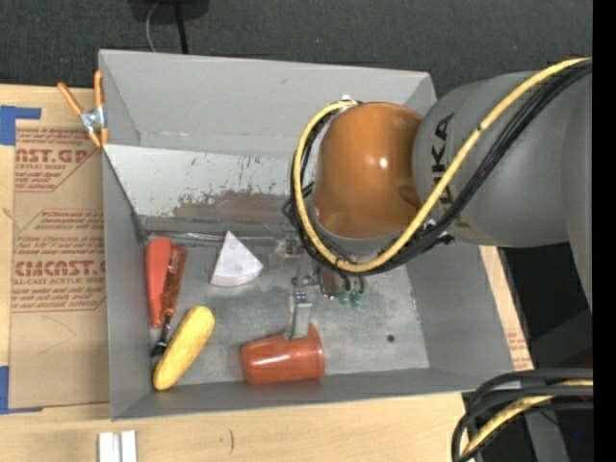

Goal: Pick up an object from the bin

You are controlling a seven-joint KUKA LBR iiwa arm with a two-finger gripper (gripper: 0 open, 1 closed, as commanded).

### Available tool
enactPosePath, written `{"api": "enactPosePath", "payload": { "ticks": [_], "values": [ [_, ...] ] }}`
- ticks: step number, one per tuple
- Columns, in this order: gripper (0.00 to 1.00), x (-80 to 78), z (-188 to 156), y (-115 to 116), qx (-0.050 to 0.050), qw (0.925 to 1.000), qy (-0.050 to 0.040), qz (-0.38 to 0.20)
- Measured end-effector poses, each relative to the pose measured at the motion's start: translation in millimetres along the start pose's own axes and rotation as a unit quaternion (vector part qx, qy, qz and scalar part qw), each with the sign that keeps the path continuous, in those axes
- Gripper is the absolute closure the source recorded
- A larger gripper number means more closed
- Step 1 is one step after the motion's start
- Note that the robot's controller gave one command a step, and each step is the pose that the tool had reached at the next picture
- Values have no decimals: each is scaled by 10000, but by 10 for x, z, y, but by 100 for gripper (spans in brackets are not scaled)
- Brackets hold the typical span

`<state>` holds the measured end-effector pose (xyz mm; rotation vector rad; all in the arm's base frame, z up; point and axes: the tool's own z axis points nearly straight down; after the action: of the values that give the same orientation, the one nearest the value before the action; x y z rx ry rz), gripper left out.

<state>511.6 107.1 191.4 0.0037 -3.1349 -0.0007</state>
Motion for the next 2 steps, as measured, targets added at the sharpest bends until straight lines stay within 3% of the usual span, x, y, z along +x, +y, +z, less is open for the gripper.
{"api": "enactPosePath", "payload": {
  "ticks": [1,2],
  "values": [
    [0,-13,-45,-5,-5,10000,-35,8],
    [0,87,448,-100,-6,9996,-57,-261]
  ]
}}
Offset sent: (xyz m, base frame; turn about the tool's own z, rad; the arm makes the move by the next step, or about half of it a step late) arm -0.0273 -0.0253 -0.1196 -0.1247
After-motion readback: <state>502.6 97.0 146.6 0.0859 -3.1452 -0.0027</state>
